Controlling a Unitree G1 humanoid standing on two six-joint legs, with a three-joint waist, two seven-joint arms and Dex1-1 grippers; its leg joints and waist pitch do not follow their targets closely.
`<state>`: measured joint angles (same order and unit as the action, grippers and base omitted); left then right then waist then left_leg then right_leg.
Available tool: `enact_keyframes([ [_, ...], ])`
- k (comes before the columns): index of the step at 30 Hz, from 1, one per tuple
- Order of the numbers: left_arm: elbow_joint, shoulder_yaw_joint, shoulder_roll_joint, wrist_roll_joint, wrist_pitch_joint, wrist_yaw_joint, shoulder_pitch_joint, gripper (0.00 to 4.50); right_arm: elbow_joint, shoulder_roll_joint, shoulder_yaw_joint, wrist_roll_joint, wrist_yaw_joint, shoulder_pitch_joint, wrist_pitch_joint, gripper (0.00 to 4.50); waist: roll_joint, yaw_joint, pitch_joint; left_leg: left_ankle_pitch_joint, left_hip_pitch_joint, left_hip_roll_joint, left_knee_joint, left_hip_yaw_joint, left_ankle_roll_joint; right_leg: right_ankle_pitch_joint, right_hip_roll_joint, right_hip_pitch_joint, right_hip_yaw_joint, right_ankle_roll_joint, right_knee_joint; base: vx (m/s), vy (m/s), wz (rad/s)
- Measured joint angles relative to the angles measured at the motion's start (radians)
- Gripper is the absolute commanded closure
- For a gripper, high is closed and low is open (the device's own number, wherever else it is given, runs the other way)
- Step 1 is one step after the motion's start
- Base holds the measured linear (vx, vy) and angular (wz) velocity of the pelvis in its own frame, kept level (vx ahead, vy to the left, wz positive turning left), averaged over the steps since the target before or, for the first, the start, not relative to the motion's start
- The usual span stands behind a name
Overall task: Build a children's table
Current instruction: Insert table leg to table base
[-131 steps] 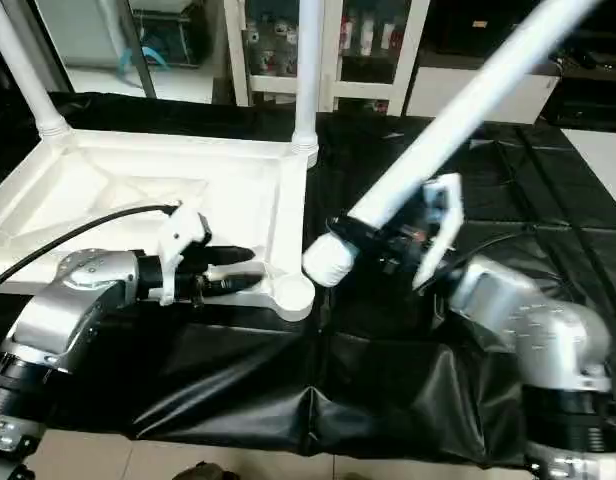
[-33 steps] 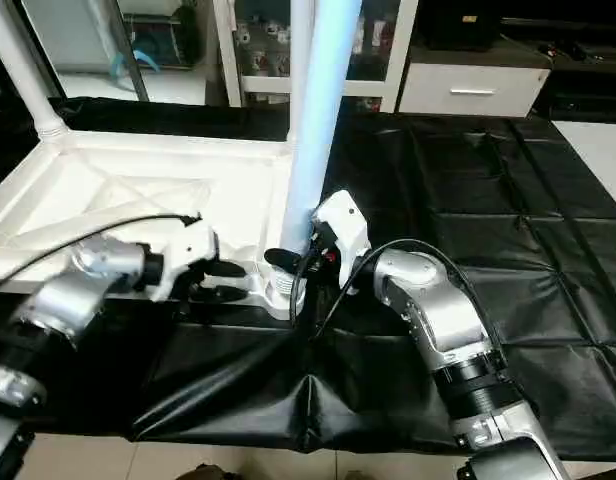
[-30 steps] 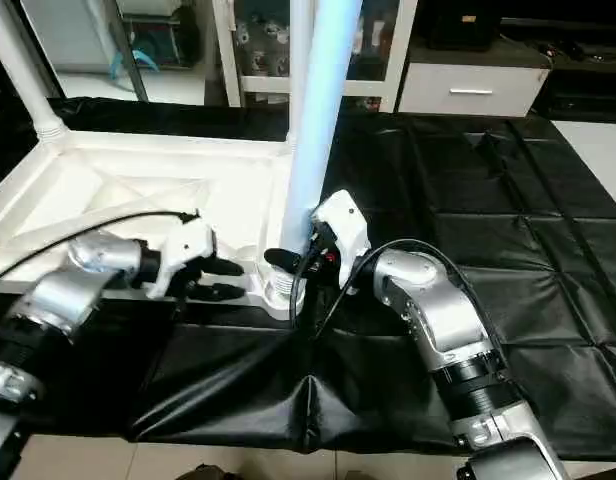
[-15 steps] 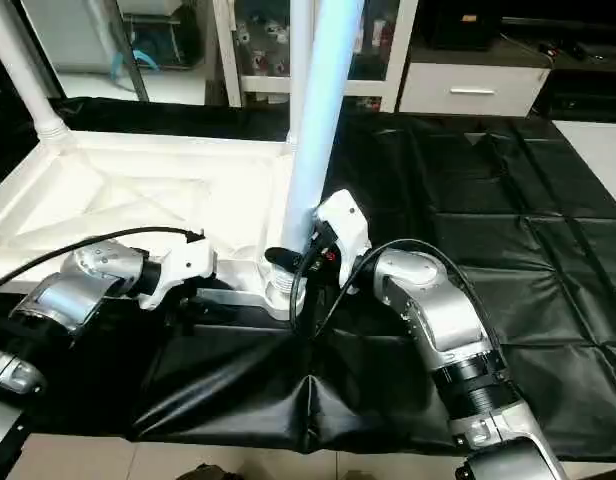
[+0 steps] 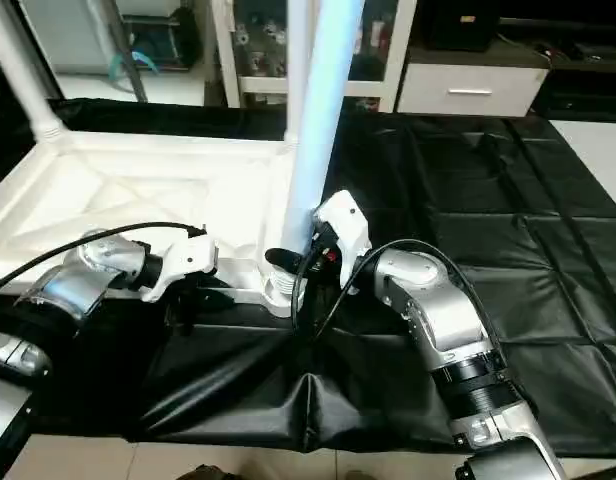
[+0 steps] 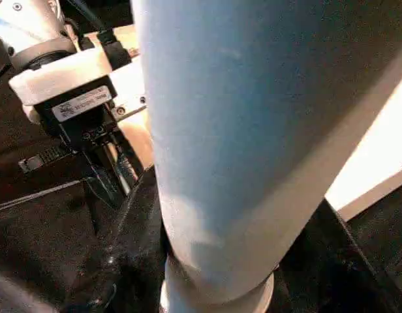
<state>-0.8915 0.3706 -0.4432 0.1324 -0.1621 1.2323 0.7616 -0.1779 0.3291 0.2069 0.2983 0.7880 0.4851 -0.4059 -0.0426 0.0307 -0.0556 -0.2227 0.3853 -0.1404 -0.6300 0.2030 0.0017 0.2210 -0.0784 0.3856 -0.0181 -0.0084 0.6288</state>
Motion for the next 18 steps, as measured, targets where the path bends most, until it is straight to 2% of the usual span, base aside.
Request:
enact_keyframes([
  [2, 0.000, 0.001, 0.006, 0.001, -0.003, 0.019, 0.002, 4.40, 0.000, 0.000, -0.001, 0.000, 0.003, 0.000, 0.000, 2.64, 0.000, 0.000, 0.000, 0.000, 0.000, 0.000, 0.001, 0.000, 0.000, 0.000, 0.000, 0.000, 0.000, 0.000, -0.001, 0.000, 0.000, 0.00],
  [10, 0.061, 0.003, 0.018, 0.001, 0.030, 0.019, -0.024, 4.48, -0.003, 0.000, 0.002, -0.019, 0.015, 0.007, 0.004, 2.64, -0.003, 0.002, 0.001, 0.000, 0.000, 0.000, 0.003, 0.001, 0.000, 0.000, 0.000, 0.000, 0.000, 0.000, -0.002, 0.000, 0.000, 0.00],
  [18, 0.129, 0.000, 0.029, 0.005, 0.066, -0.002, -0.059, 4.48, -0.026, 0.014, 0.049, -0.076, 0.028, 0.041, 0.034, 2.64, -0.004, 0.002, 0.002, 0.000, -0.001, 0.000, 0.003, 0.001, 0.001, 0.000, 0.000, 0.000, 0.001, 0.000, -0.002, 0.000, 0.000, 0.00],
])
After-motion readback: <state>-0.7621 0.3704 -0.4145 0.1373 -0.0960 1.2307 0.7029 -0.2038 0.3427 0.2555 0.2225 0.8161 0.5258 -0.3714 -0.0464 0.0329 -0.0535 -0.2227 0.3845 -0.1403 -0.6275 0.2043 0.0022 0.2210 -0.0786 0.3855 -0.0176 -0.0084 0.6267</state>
